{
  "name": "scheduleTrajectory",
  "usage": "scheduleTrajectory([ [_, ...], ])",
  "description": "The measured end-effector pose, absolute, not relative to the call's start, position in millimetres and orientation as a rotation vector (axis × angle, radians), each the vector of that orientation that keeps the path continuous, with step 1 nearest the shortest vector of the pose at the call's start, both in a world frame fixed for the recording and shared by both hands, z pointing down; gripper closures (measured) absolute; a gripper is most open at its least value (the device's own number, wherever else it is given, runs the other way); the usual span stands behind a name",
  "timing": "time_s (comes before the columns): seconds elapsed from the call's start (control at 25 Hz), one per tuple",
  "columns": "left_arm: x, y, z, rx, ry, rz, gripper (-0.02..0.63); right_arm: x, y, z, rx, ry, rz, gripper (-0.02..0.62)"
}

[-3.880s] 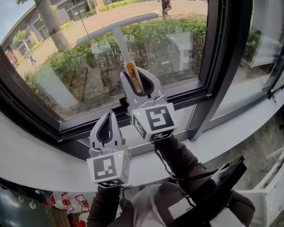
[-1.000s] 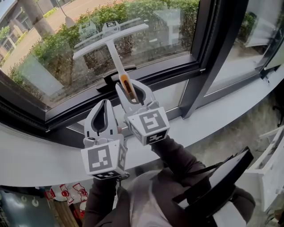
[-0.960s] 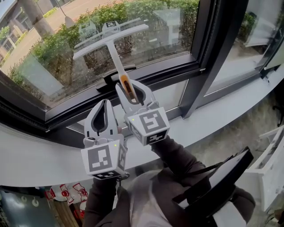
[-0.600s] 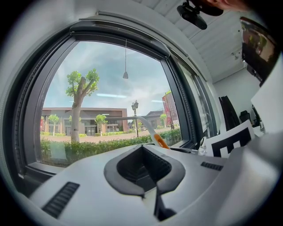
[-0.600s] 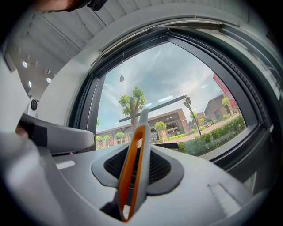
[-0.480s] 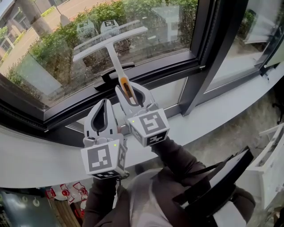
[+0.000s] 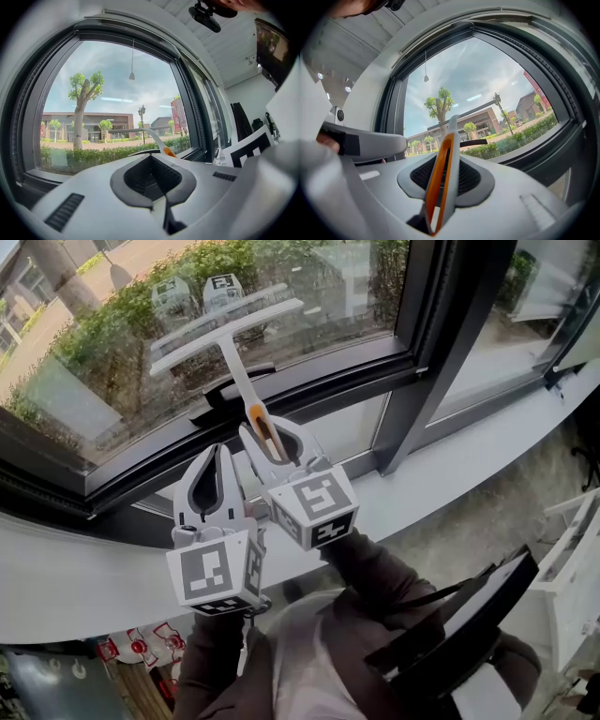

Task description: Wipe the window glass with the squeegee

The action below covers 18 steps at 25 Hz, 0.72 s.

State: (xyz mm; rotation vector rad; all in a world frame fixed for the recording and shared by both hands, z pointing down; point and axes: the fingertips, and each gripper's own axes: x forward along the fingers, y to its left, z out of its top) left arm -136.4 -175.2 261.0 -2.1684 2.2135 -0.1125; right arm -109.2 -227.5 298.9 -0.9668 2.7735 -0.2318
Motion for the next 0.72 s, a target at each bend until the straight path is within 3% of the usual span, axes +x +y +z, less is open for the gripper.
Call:
scheduleTrajectory([
  [0.72, -130.7, -178.8, 264.5, -2.242, 2.153, -0.067, 0.604, -108.1, -220.4, 318.5, -0.963, 2.819, -0.376, 0.514],
])
